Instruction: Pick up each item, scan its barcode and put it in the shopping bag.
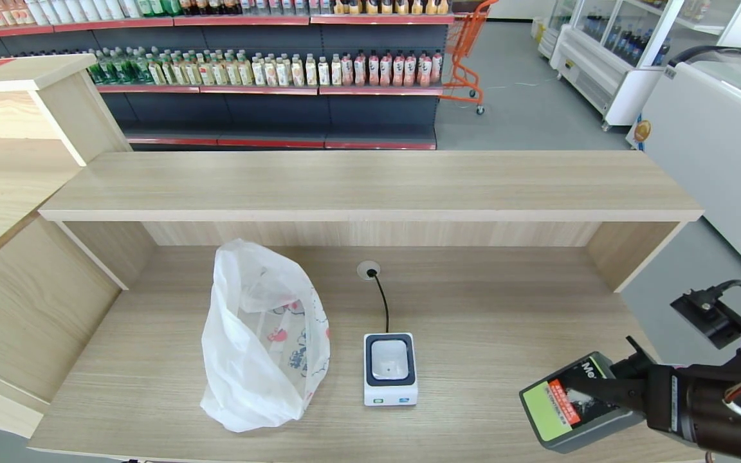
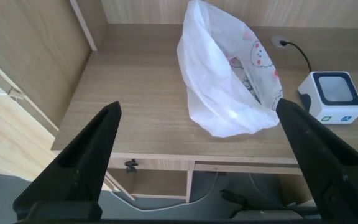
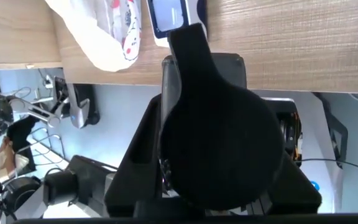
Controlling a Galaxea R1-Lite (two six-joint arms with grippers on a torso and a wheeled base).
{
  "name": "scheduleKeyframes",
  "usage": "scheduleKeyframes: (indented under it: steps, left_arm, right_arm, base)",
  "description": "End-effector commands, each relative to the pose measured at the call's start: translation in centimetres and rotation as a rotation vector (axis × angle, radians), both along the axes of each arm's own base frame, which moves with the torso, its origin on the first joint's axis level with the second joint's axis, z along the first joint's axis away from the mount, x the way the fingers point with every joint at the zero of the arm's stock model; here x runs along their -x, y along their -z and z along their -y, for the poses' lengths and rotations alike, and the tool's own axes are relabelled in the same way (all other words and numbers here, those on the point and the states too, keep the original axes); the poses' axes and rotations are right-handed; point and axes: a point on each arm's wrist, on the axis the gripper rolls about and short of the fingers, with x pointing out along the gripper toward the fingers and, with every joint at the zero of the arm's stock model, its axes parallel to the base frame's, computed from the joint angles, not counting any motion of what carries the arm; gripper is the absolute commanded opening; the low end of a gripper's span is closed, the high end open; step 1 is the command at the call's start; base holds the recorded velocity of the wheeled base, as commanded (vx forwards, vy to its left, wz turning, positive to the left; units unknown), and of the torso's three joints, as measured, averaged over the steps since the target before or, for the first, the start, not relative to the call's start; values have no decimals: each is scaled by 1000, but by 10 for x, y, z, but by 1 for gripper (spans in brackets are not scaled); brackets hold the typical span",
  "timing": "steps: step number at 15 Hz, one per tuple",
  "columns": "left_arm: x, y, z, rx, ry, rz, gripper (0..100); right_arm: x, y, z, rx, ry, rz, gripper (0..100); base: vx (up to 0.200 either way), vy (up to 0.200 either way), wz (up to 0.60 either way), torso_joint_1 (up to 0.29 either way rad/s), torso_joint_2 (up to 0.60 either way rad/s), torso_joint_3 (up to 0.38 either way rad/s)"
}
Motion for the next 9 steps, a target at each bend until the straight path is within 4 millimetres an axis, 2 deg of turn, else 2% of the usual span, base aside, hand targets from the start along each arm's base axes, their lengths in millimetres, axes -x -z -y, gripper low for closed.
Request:
scheduleKeyframes:
  steps: [1,3,5,8,9]
  left_arm:
    - [0,0,0,3,1,0,100]
    - [0,0,0,-1,1,0,100]
    - [0,0,0,9,0,0,100]
    - [0,0,0,9,1,0,100]
    - [0,0,0,9,1,0,100]
  right_arm:
    - [-1,2,-1,3,-3,-11,0]
    - [-3,4,-2,8,-7,-26,0]
    - [-6,4,-5,10,-16,-30,0]
    - [-26,1,-13,17,-11,-41,0]
    - [-26,1,-13,17,-11,-41,0]
  base:
    - [0,0,0,0,0,0]
    - [0,0,0,0,0,0]
    - [0,200,0,0,2,-2]
    - [0,200,0,4,-4,2]
    - [0,200,0,22,17,2]
